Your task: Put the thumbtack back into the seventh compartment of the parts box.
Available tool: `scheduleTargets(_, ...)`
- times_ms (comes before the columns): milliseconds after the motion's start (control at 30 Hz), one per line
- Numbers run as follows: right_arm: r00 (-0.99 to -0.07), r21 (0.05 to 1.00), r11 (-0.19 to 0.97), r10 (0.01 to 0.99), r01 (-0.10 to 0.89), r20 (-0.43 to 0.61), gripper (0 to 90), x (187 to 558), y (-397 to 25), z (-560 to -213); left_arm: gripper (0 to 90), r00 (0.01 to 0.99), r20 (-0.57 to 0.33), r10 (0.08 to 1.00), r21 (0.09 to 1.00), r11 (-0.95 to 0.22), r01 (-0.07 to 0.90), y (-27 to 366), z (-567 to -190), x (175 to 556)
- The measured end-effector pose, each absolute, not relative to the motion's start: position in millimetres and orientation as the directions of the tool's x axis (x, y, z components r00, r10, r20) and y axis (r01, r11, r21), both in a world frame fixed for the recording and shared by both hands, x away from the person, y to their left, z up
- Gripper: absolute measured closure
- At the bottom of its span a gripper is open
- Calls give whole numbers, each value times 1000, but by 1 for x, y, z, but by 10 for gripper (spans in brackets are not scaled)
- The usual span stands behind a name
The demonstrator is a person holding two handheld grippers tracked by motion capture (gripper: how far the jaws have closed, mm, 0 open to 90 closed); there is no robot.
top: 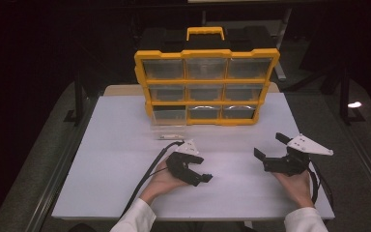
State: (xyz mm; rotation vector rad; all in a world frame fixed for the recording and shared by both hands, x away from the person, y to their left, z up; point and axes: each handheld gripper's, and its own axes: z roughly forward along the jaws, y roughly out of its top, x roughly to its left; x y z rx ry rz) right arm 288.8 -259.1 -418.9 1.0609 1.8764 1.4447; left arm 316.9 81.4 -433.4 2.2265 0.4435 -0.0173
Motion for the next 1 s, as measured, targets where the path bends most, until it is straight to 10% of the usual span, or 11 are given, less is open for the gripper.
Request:
scheduleTargets(800,-546,959,114,837,258,47,0,288,-259,-419,816,943,-96,318,698,-654,292,65,-453,316)
scheduleTargets(1000,-546,959,115,836,259,47,0,288,-259,-419,833,943,-86,323,701,-653,287,65,-454,317)
